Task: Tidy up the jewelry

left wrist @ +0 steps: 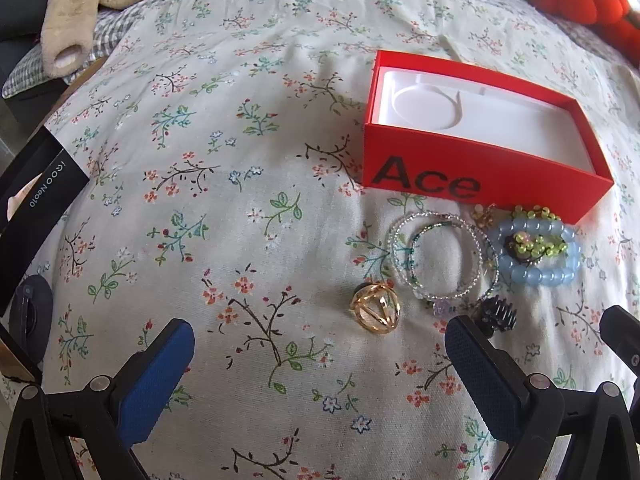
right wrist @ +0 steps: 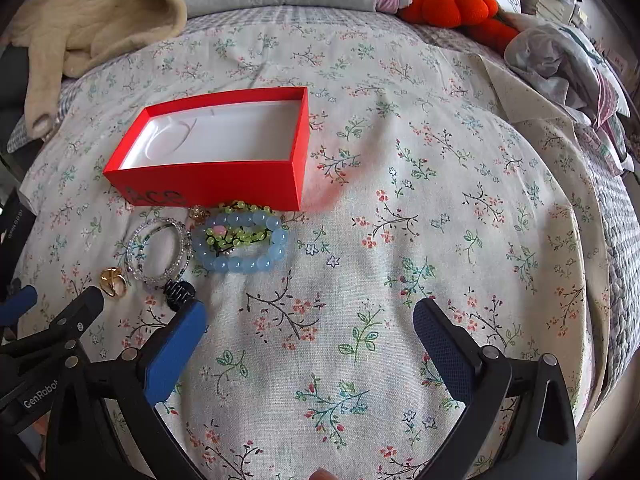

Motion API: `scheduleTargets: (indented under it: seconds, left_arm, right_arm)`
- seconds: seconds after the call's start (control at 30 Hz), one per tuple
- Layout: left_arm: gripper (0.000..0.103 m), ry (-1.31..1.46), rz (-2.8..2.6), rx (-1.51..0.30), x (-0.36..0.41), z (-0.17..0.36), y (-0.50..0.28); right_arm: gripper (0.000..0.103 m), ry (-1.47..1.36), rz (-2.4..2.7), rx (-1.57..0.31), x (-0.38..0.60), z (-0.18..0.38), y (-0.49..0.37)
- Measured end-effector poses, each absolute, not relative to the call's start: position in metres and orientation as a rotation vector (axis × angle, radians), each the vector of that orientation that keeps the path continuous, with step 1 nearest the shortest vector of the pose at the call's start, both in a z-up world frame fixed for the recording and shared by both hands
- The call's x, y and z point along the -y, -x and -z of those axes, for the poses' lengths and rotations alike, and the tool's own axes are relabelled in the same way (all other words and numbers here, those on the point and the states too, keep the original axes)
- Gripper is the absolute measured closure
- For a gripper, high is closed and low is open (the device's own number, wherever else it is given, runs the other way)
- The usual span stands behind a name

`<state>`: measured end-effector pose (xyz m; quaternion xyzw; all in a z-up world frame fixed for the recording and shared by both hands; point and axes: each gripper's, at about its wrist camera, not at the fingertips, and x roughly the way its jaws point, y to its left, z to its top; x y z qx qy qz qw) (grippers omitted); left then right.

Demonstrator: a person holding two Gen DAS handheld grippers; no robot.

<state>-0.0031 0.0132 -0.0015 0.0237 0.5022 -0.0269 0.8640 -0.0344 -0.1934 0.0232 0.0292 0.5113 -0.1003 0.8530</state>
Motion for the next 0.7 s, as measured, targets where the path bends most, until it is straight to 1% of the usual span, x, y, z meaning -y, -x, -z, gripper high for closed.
scheduleTargets:
  seconds: [0.7]
  left_arm:
    - [0.000, -0.052, 0.058, -1.054, -0.0118, 0.0008, 0.0028]
  right_arm:
    - [0.000, -0.066, 0.213, -1.076, 0.1935, -0.0211, 0.0356]
